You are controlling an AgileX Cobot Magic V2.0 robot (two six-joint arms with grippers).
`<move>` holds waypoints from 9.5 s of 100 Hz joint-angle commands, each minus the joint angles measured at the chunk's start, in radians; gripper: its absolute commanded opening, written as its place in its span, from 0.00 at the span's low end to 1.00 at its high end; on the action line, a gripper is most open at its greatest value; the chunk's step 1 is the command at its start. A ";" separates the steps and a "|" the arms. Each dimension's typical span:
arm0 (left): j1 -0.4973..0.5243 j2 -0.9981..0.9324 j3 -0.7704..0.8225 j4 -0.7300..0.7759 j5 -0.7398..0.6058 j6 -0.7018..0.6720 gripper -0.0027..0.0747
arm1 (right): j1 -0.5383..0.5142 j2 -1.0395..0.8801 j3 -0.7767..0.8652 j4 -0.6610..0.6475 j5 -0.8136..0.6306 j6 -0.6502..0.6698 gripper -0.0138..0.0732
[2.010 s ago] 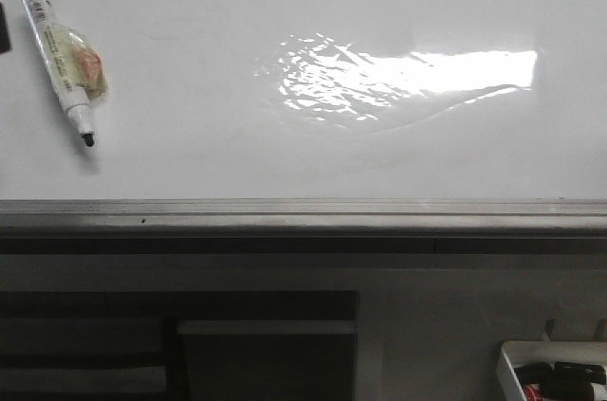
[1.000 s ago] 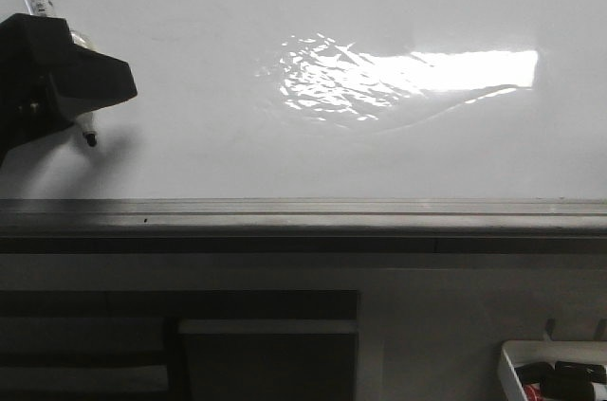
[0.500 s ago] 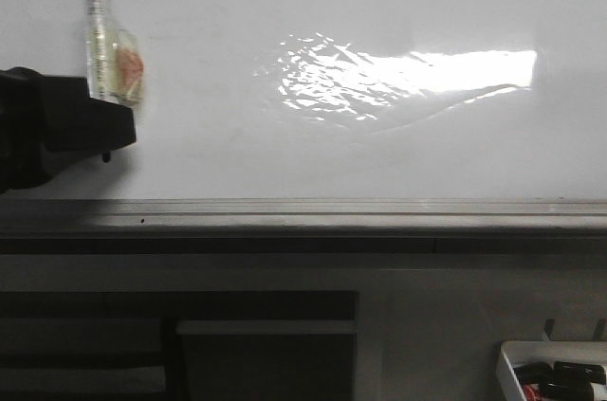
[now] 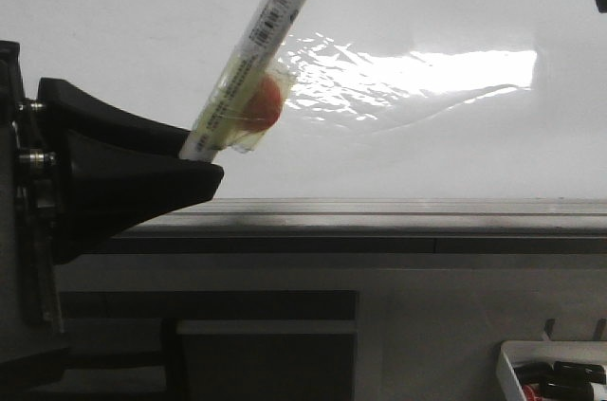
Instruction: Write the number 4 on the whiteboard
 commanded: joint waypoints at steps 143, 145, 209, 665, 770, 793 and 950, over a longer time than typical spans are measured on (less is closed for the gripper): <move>-0.003 -0.016 -0.017 0.076 -0.121 0.162 0.14 | 0.178 0.361 -0.203 0.014 -0.139 -0.194 0.09; -0.003 -0.016 -0.017 0.067 -0.121 0.162 0.19 | 0.178 0.361 -0.203 0.014 -0.141 -0.194 0.09; -0.003 -0.490 0.143 -0.570 -0.087 0.162 0.55 | 0.175 0.363 -0.301 -0.053 -0.294 -0.194 0.09; 0.125 -0.155 -0.380 -0.828 0.892 -0.305 0.01 | -0.001 0.351 -0.406 0.074 0.176 -0.305 0.57; 0.128 -0.194 -0.380 -0.789 0.952 -0.293 0.49 | -0.001 0.351 -0.404 0.059 0.176 -0.305 0.57; 0.205 -0.341 -0.380 -0.719 1.027 -0.293 0.49 | -0.026 0.300 -0.352 0.031 0.142 -0.301 0.34; 0.241 -0.992 -0.183 -0.407 1.051 -0.291 0.01 | -0.026 -0.559 0.319 0.014 -0.225 -0.299 0.10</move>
